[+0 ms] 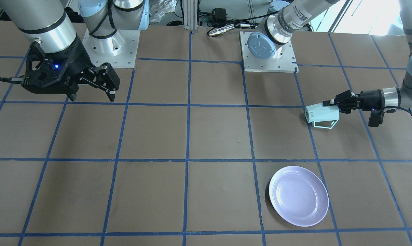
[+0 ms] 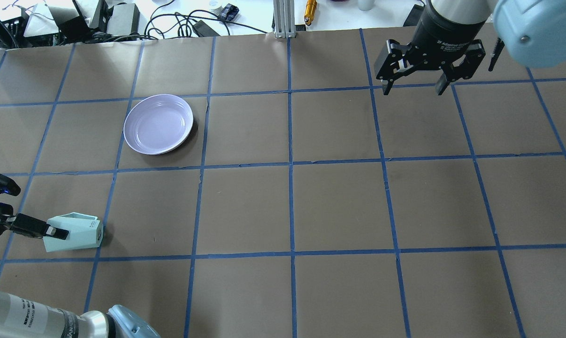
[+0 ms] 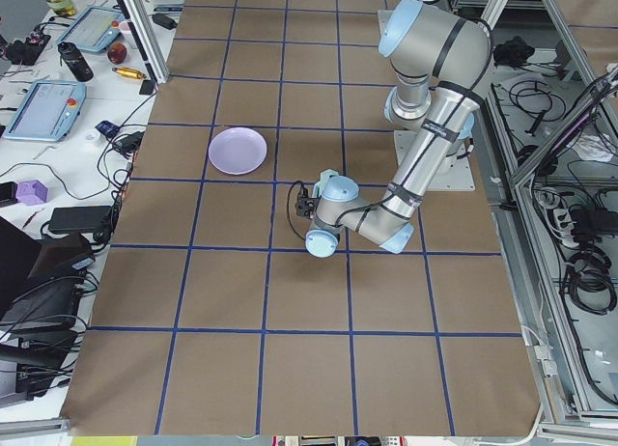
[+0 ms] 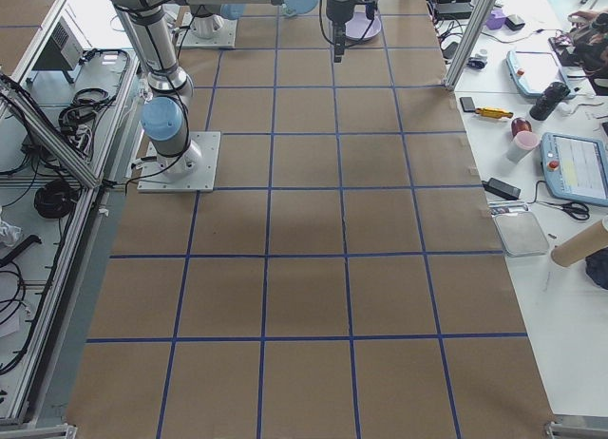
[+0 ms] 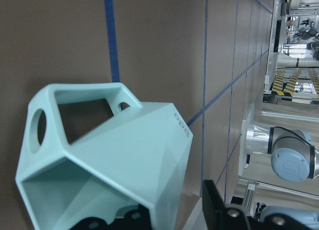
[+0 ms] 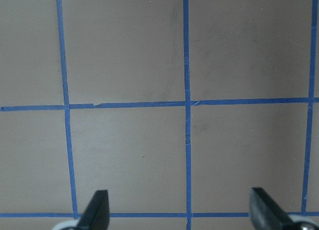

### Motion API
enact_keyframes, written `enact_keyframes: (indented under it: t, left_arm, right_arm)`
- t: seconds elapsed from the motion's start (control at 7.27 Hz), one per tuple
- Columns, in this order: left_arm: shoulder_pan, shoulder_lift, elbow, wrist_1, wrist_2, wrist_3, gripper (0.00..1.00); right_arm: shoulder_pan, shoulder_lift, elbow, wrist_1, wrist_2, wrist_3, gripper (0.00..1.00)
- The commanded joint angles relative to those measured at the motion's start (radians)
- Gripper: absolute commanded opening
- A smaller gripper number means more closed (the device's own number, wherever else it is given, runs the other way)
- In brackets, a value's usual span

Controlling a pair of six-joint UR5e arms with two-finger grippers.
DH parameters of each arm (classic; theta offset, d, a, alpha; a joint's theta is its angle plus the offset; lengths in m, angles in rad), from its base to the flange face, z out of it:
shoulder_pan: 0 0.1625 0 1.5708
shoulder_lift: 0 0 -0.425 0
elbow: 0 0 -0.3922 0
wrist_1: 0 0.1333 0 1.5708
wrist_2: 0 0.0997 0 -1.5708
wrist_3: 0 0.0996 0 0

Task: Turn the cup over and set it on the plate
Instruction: 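Lower the left gripper and grasp the mint-green mug lying on its side, then lift the mug with the left gripper and carry it over the plate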

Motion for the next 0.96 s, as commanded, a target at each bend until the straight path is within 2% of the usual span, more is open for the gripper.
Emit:
enact_keyframes:
  t: [0.0,0.41,0.83]
  left_arm:
    - [-0.01,0.021,0.034,-0.056,-0.012,0.01,0.0]
    - [-0.059,0.105,0.09,-0.082,-0.043,-0.013,0.0]
    - [-0.223,0.266,0.117,-0.058,-0.035,-0.191,0.0]
  right_arm:
    - [0.0,0.0,0.0,0.0,0.0,0.0,1.0]
    - [0.0,0.0,0.0,0.0,0.0,0.0,1.0]
    - [0.0,0.0,0.0,0.0,0.0,0.002,1.0]
